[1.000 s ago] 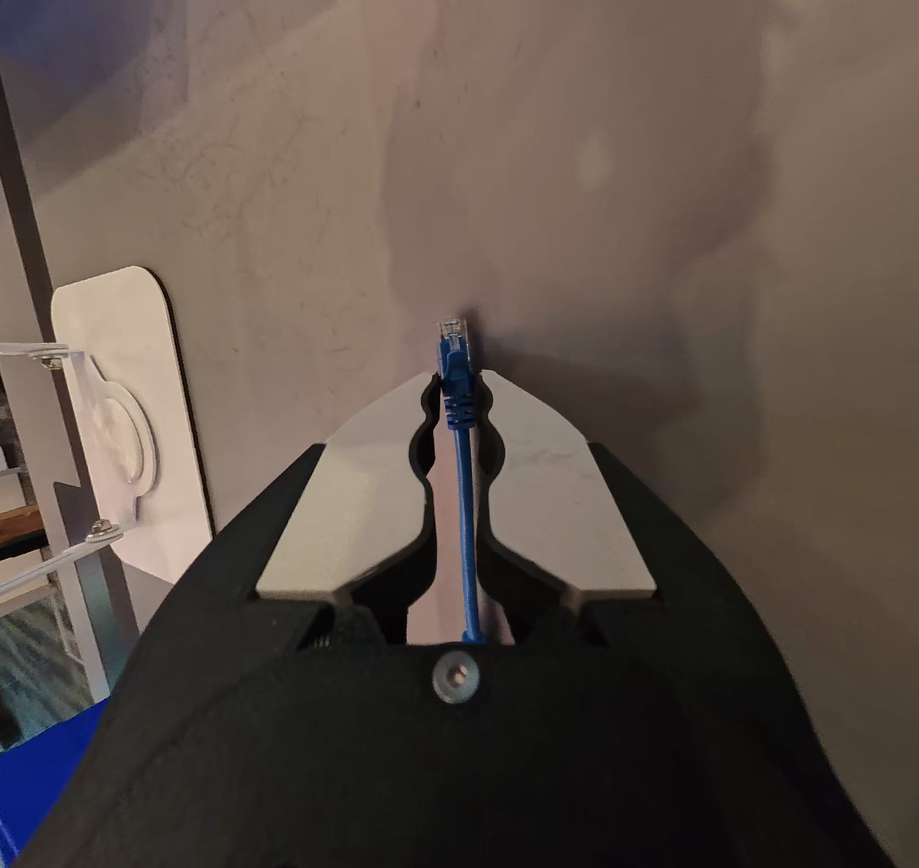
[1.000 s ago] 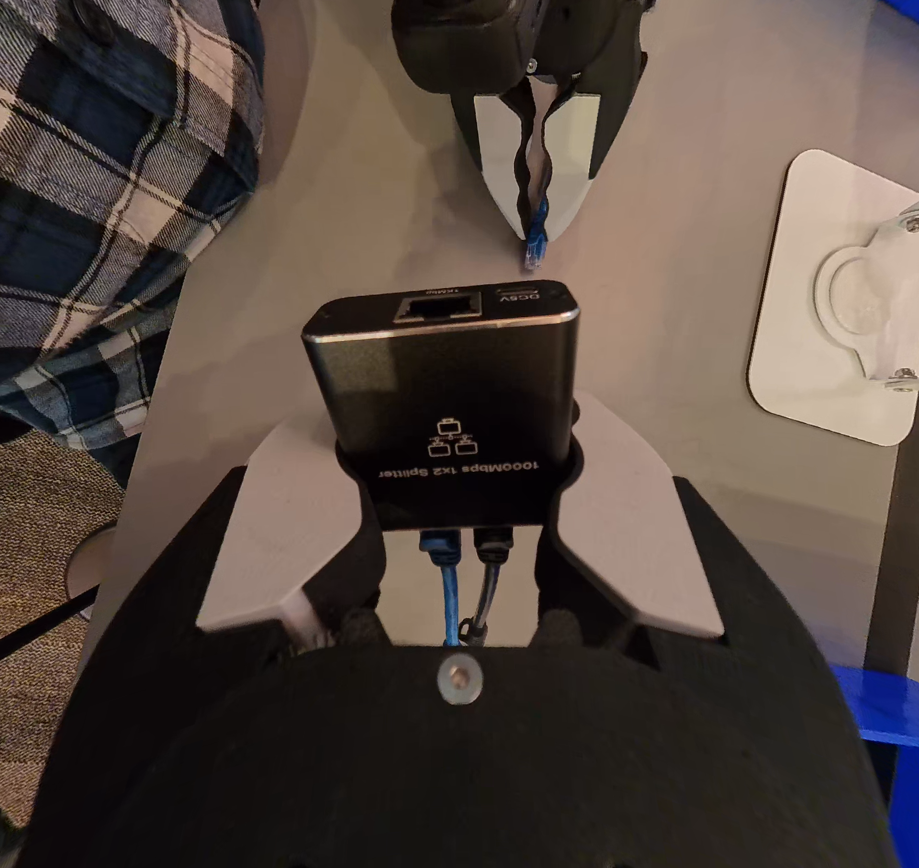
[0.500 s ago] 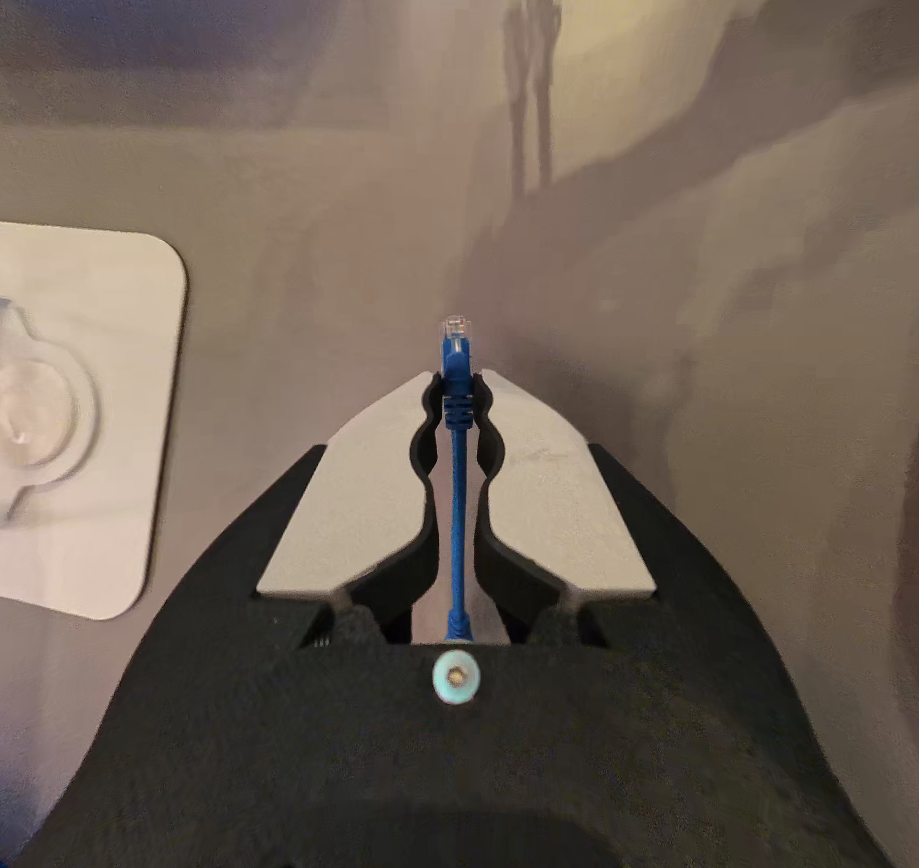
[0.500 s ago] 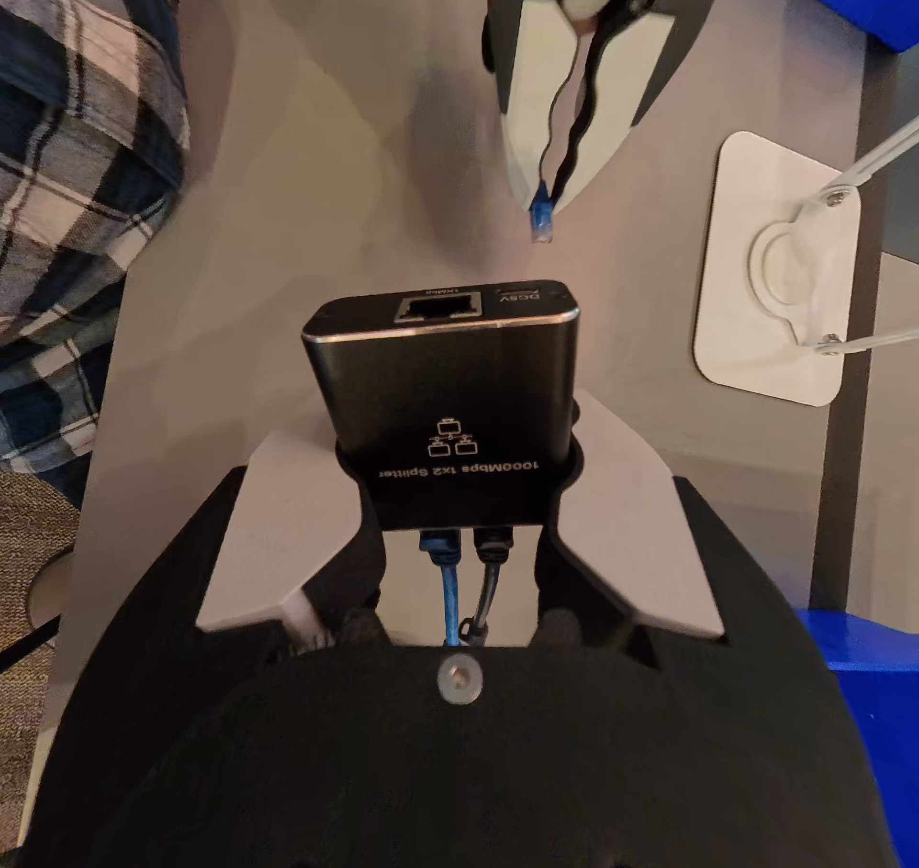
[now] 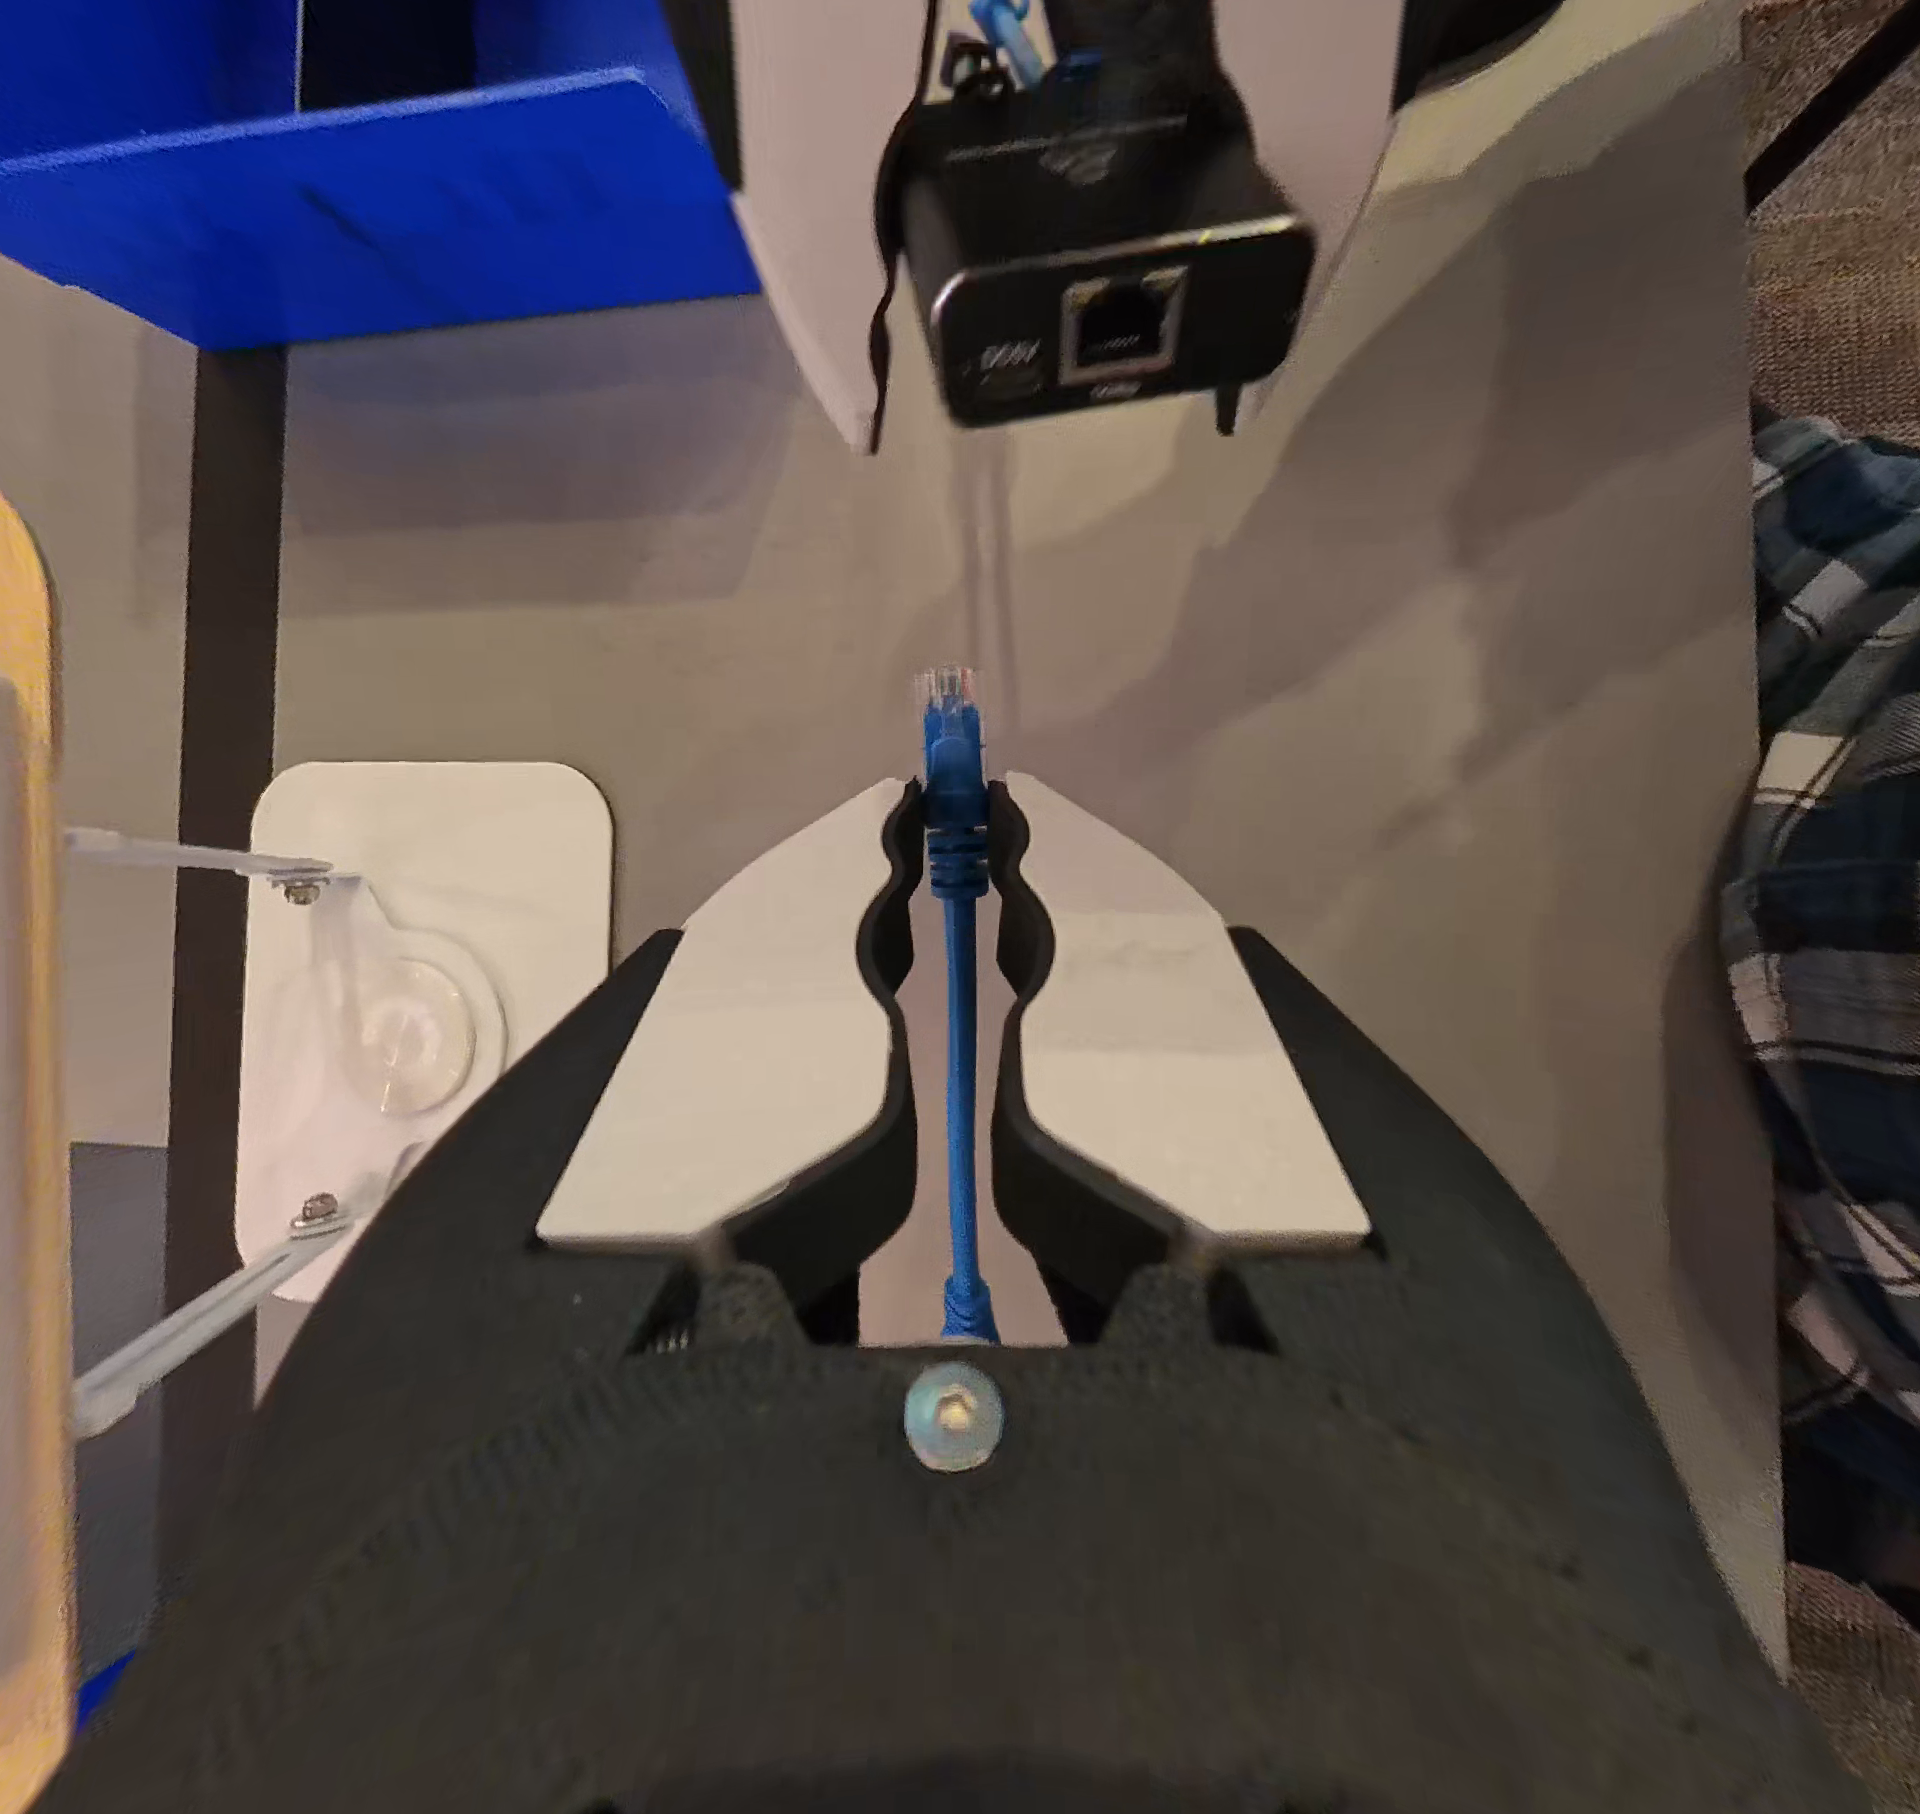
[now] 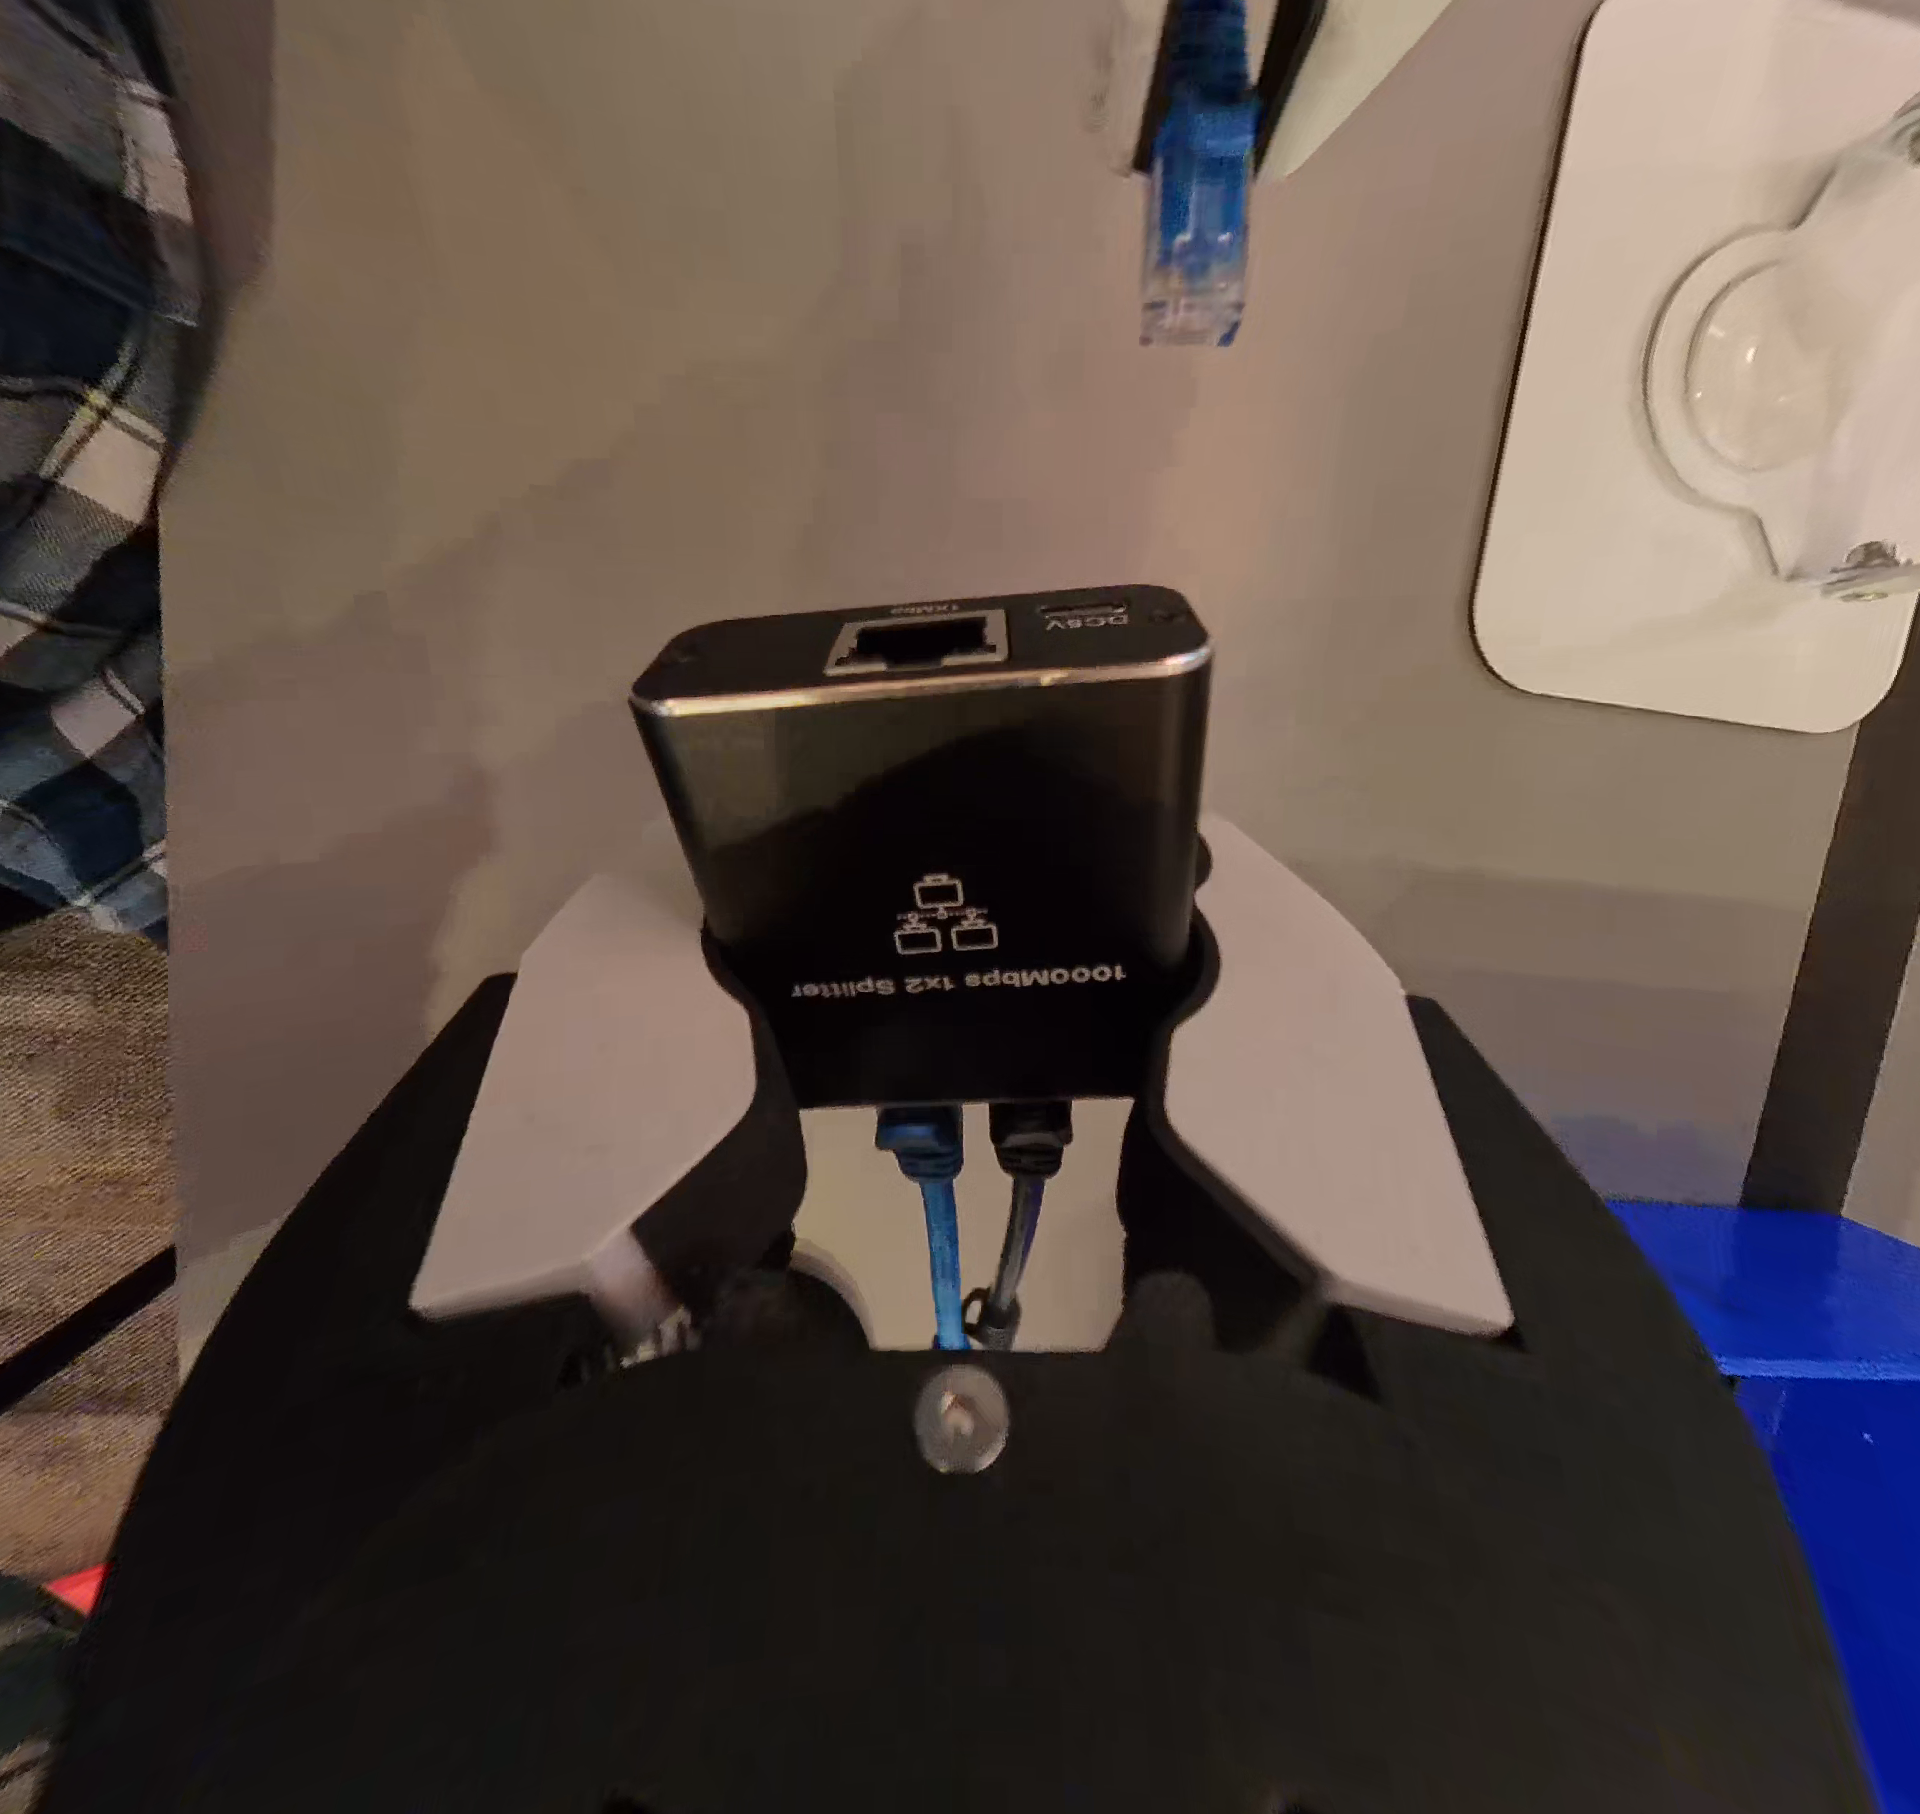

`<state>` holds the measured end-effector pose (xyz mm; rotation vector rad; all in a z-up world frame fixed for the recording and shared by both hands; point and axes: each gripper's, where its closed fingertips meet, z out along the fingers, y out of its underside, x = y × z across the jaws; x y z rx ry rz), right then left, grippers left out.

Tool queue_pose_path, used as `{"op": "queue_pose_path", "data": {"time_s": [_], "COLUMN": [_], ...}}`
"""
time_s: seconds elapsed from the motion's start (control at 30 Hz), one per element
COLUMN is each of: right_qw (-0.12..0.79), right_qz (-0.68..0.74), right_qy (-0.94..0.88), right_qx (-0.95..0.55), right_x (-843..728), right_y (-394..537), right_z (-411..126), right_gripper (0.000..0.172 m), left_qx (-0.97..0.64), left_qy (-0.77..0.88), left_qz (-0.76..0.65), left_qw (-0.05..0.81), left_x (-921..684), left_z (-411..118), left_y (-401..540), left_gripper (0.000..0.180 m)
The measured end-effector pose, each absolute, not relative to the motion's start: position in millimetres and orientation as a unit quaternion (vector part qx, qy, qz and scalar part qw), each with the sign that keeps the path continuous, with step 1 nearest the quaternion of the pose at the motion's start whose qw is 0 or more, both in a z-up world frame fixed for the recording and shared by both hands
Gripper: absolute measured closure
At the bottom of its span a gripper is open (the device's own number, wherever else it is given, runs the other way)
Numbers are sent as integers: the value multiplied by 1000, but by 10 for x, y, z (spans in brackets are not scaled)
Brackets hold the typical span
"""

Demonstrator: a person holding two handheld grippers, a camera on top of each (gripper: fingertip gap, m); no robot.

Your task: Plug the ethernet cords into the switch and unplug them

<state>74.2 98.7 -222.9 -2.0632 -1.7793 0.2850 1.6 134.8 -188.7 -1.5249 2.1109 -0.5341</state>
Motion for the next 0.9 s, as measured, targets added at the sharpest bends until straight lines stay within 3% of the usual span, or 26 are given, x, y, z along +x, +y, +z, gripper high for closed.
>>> {"op": "queue_pose_path", "data": {"time_s": [0.03,0.5,0.9], "right_qw": [192,126,101], "right_qz": [100,90,68], "right_qy": [-634,-629,-620], "right_qx": [-742,-762,-775], "right_x": [748,769,842], "right_y": [1031,1262,1296], "right_z": [-2239,-2371,-2470], "right_gripper": [95,95,95], "left_qx": [-555,-527,-542], "left_qy": [775,778,780], "left_qz": [-190,-180,-157], "left_qw": [235,292,273], "left_x": [36,279,293], "left_z": [-1901,-1782,-1911], "left_y": [1350,1328,1384], "left_gripper": [169,169,169]}}
